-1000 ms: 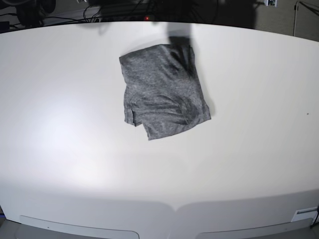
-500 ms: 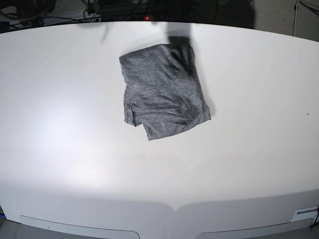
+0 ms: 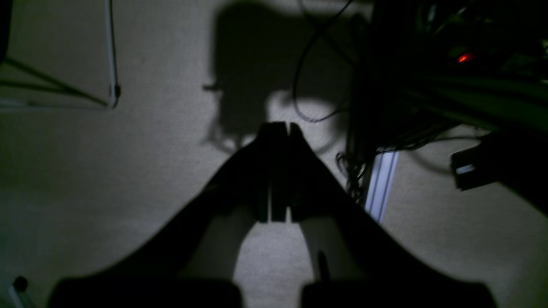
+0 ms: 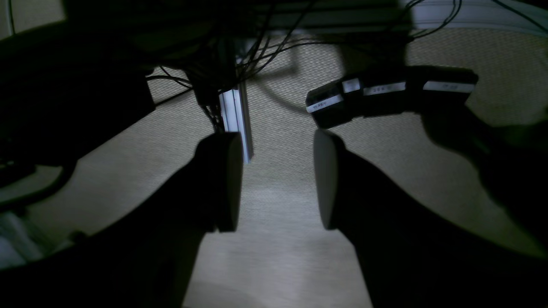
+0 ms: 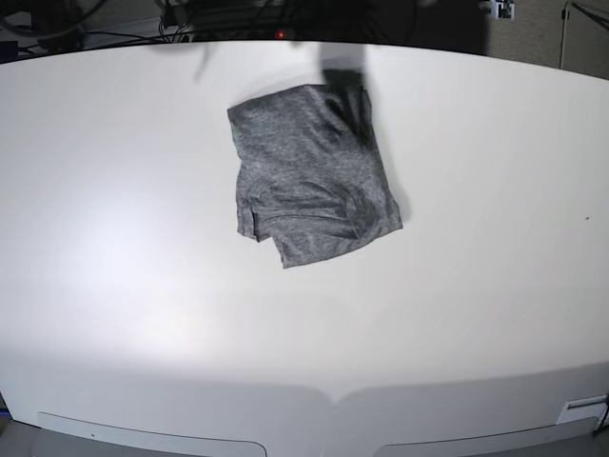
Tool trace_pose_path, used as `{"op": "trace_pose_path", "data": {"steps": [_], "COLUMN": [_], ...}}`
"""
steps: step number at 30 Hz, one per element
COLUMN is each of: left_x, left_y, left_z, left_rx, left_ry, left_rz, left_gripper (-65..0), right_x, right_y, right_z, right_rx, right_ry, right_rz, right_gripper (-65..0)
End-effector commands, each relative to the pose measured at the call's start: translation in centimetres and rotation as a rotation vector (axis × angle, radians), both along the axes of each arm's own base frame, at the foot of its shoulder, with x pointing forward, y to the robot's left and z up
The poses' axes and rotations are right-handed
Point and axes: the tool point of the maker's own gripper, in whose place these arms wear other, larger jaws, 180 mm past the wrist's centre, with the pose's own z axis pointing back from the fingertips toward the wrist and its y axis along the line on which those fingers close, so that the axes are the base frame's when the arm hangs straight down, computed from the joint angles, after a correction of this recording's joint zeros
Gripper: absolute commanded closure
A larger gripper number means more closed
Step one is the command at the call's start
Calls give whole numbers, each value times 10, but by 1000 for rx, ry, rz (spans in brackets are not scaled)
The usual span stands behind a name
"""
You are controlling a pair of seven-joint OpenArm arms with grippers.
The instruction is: Fold the T-shirt properly
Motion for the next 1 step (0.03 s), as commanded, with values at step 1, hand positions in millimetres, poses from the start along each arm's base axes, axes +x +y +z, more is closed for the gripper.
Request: {"op": "trace_pose_path", "data": {"steps": [1], "left_x": [-5], "left_y": [6], "left_z": [2], "left_rx": [10], "left_ry": [2], "left_rz": [-2], "left_gripper": [0], "right_x": [-3], "right_y": [-7], "right_z": [2], "right_rx": [-4], "right_ry": [-1], "right_rz": [-4], "right_gripper": [-260]}}
